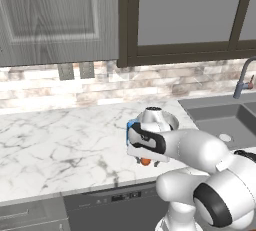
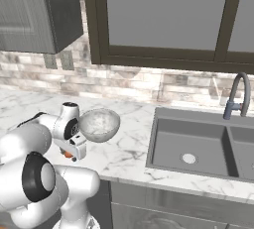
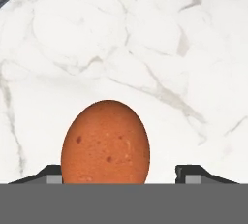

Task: Gather the eggs and milk located in the vicinity of the sink area and place them right next to the bowl.

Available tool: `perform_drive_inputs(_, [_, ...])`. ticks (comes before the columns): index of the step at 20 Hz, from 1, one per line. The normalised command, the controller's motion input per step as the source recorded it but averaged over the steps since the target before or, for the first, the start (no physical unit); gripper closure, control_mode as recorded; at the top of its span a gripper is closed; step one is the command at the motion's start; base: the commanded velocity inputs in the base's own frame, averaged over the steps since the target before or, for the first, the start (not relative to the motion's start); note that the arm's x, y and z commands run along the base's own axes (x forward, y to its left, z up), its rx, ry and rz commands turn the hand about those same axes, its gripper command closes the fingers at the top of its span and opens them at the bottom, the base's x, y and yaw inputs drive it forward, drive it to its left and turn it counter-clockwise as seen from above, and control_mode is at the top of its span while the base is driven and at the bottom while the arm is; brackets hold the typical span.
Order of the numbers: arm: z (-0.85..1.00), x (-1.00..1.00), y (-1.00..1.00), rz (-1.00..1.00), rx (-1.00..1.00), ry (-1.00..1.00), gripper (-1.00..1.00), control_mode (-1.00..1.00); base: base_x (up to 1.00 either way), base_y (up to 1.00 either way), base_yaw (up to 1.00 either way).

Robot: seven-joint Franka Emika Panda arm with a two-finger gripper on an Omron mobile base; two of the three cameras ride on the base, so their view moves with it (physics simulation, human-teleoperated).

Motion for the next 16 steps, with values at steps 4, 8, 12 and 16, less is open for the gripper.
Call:
perform_drive_inputs(4, [0.0,0.04,0.0,0.0,0.0,0.0,1.0,-1.0,0.0,0.0,0.0])
perform_drive_inputs(8, [0.0,0.21,0.0,0.0,0.0,0.0,1.0,-1.0,0.0,0.0,0.0])
perform_drive_inputs(12, [0.0,0.32,0.0,0.0,0.0,0.01,1.0,-1.0,0.0,0.0,0.0])
perform_drive_inputs(16, [0.0,0.01,0.0,0.0,0.0,-0.01,1.0,-1.0,0.0,0.0,0.0])
